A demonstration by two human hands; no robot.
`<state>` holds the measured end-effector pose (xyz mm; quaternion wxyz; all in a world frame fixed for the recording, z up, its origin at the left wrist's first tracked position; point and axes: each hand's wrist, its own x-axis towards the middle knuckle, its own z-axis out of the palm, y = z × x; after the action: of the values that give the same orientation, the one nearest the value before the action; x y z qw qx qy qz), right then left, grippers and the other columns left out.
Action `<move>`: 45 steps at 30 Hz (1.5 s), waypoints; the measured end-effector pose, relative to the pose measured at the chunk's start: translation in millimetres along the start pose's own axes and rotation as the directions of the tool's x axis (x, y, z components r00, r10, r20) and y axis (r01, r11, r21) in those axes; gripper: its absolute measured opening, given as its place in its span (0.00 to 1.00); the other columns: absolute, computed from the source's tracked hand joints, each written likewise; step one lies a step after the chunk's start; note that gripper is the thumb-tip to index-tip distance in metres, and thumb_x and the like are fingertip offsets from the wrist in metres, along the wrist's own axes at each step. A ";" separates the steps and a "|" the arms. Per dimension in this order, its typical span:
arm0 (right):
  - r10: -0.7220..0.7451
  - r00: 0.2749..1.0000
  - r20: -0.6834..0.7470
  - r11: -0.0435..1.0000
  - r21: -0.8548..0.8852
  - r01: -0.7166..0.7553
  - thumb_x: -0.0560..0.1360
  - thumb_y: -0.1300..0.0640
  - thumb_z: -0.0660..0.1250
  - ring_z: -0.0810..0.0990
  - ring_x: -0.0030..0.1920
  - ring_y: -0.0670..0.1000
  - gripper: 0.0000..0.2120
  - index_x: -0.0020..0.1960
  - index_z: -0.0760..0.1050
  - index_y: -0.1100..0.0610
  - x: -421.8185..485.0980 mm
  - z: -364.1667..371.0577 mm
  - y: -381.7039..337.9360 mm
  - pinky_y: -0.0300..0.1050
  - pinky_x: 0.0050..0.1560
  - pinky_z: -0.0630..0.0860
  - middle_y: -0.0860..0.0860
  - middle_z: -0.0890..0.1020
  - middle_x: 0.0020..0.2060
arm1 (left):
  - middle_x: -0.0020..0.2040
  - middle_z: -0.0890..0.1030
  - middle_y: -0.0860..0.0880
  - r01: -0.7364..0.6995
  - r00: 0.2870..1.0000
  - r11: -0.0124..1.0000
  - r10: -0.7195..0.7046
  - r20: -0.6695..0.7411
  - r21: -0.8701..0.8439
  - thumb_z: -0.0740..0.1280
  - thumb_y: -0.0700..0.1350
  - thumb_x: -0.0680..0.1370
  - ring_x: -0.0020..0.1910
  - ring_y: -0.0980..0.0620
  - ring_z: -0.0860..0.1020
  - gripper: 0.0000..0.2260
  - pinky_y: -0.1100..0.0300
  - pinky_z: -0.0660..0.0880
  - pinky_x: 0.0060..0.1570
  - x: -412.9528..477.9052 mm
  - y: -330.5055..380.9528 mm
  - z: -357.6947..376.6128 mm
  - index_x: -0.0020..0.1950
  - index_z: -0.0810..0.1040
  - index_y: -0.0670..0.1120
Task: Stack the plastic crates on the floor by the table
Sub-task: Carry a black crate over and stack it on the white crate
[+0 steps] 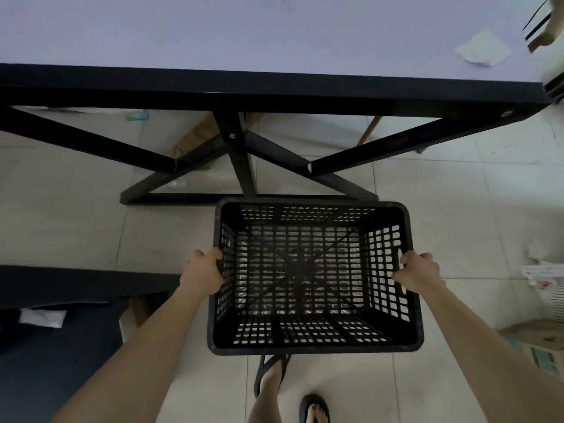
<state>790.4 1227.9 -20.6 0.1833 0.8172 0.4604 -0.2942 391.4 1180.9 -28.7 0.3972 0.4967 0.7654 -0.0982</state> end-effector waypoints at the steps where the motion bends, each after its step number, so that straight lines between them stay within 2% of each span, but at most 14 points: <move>1: -0.014 1.000 -0.002 1.000 -0.005 0.014 0.72 0.59 0.65 0.68 0.63 0.62 0.20 0.64 0.69 0.57 -3.9 -0.8 0.0 0.59 0.65 0.69 0.59 0.67 0.62 | 0.57 0.72 0.38 0.000 1.000 1.000 0.000 -0.009 -0.001 0.66 0.39 0.74 0.57 0.36 0.74 0.21 0.45 0.74 0.59 -8.1 0.0 -2.9 0.66 0.70 0.45; 4: -0.067 0.998 -0.010 0.998 -0.004 0.067 0.72 0.58 0.65 0.67 0.64 0.62 0.21 0.65 0.70 0.57 -18.9 -4.0 -0.2 0.60 0.65 0.69 0.59 0.67 0.63 | 0.59 0.72 0.37 -0.010 0.999 1.000 0.009 -0.035 -0.008 0.67 0.40 0.74 0.56 0.36 0.75 0.24 0.46 0.74 0.59 -31.7 -2.9 -7.0 0.70 0.68 0.46; 7: -0.092 0.995 -0.037 0.996 -0.026 0.091 0.72 0.58 0.64 0.68 0.63 0.62 0.21 0.65 0.70 0.55 -33.3 -4.3 5.8 0.58 0.64 0.69 0.58 0.68 0.62 | 0.63 0.72 0.36 -0.025 0.999 1.000 0.025 -0.022 0.001 0.67 0.39 0.75 0.62 0.37 0.73 0.27 0.49 0.72 0.62 -53.7 -6.2 0.4 0.73 0.65 0.46; 11: -0.042 0.999 -0.026 0.999 0.002 0.042 0.72 0.56 0.65 0.63 0.65 0.64 0.25 0.67 0.65 0.49 -31.8 18.9 28.9 0.63 0.66 0.64 0.57 0.62 0.67 | 0.72 0.67 0.41 -0.015 0.999 0.997 0.018 0.039 -0.077 0.65 0.49 0.78 0.70 0.41 0.68 0.29 0.47 0.68 0.68 -58.4 -9.9 43.1 0.77 0.57 0.50; 13: -0.033 0.999 0.021 0.999 0.035 0.032 0.71 0.55 0.68 0.63 0.66 0.65 0.27 0.68 0.64 0.47 -20.7 40.2 46.9 0.65 0.68 0.62 0.57 0.60 0.68 | 0.69 0.73 0.41 -0.003 1.000 0.993 0.003 0.004 -0.119 0.61 0.50 0.80 0.66 0.40 0.73 0.27 0.45 0.70 0.65 -51.4 -7.9 74.0 0.75 0.55 0.47; 17: -0.035 0.999 0.007 0.997 0.066 0.034 0.71 0.54 0.70 0.69 0.63 0.65 0.28 0.68 0.65 0.51 -5.2 78.4 82.2 0.59 0.65 0.69 0.58 0.61 0.66 | 0.59 0.77 0.35 0.059 0.976 0.981 -0.095 -0.196 -0.184 0.56 0.46 0.82 0.57 0.35 0.76 0.18 0.45 0.72 0.56 -38.6 -1.6 110.2 0.67 0.59 0.38; 21: -0.023 0.999 -0.036 0.987 0.161 0.028 0.71 0.61 0.66 0.70 0.61 0.67 0.22 0.64 0.66 0.52 -0.5 101.8 104.6 0.61 0.64 0.69 0.58 0.61 0.65 | 0.58 0.75 0.35 0.071 0.974 0.985 -0.103 -0.201 -0.159 0.55 0.46 0.82 0.57 0.36 0.75 0.18 0.47 0.70 0.54 -25.4 -4.0 99.5 0.67 0.58 0.37; 25: -0.157 0.981 -0.112 0.973 0.152 0.173 0.71 0.69 0.62 0.76 0.52 0.64 0.23 0.64 0.66 0.55 8.1 107.0 107.3 0.55 0.53 0.75 0.59 0.68 0.61 | 0.49 0.73 0.38 0.067 0.973 0.973 -0.113 -0.203 -0.221 0.55 0.44 0.82 0.49 0.41 0.73 0.11 0.51 0.66 0.47 -17.0 -4.9 91.6 0.60 0.62 0.39; 27: -0.196 0.963 -0.184 0.970 0.105 0.218 0.71 0.72 0.61 0.76 0.46 0.62 0.20 0.60 0.66 0.58 11.0 104.7 103.7 0.52 0.45 0.75 0.59 0.70 0.56 | 0.50 0.74 0.38 0.073 0.969 0.973 -0.122 -0.215 -0.220 0.55 0.44 0.83 0.50 0.40 0.74 0.12 0.51 0.67 0.47 -13.9 -5.9 88.6 0.62 0.63 0.38; 29: -0.220 0.946 -0.238 0.971 0.045 0.237 0.71 0.72 0.61 0.75 0.42 0.60 0.17 0.56 0.65 0.59 10.1 99.5 96.7 0.51 0.40 0.75 0.58 0.70 0.51 | 0.57 0.75 0.34 0.106 0.966 0.979 -0.143 -0.216 -0.173 0.55 0.45 0.83 0.57 0.36 0.75 0.15 0.48 0.69 0.51 -8.8 -5.9 83.6 0.65 0.63 0.36; 33: -0.237 0.938 -0.254 0.969 0.008 0.247 0.71 0.70 0.63 0.73 0.41 0.59 0.15 0.54 0.64 0.58 7.8 82.4 85.8 0.52 0.42 0.75 0.58 0.70 0.49 | 0.64 0.73 0.33 0.182 0.962 0.977 -0.200 -0.185 -0.112 0.57 0.46 0.82 0.63 0.34 0.73 0.19 0.45 0.72 0.61 -2.7 -2.0 71.0 0.68 0.63 0.35; 39: -0.255 0.943 -0.213 0.967 -0.047 0.251 0.70 0.69 0.64 0.72 0.42 0.58 0.14 0.48 0.63 0.56 8.6 38.4 84.2 0.47 0.42 0.71 0.56 0.70 0.46 | 0.66 0.72 0.32 0.169 0.976 0.983 -0.177 -0.128 -0.074 0.58 0.44 0.82 0.65 0.35 0.72 0.19 0.47 0.69 0.62 -1.0 5.8 71.1 0.68 0.64 0.32; 42: -0.264 0.948 -0.177 0.963 -0.102 0.249 0.71 0.69 0.63 0.71 0.42 0.57 0.12 0.47 0.63 0.57 9.1 42.3 91.6 0.47 0.43 0.71 0.56 0.71 0.45 | 0.65 0.72 0.31 0.150 0.979 0.987 -0.157 -0.132 -0.060 0.58 0.43 0.82 0.65 0.34 0.72 0.20 0.47 0.70 0.61 0.3 3.3 81.4 0.67 0.63 0.30; 45: -0.271 0.937 -0.222 0.962 -0.081 0.259 0.70 0.70 0.62 0.72 0.41 0.57 0.12 0.47 0.64 0.57 7.4 55.7 96.3 0.47 0.41 0.70 0.56 0.71 0.44 | 0.64 0.73 0.31 0.146 0.974 0.988 -0.153 -0.168 -0.053 0.58 0.43 0.82 0.63 0.33 0.72 0.18 0.46 0.70 0.59 0.6 -2.4 89.9 0.65 0.64 0.31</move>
<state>858.8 1151.9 -64.9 0.1078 0.7716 0.5917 -0.2071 435.1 1131.2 -89.5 0.3315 0.4361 0.8337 -0.0693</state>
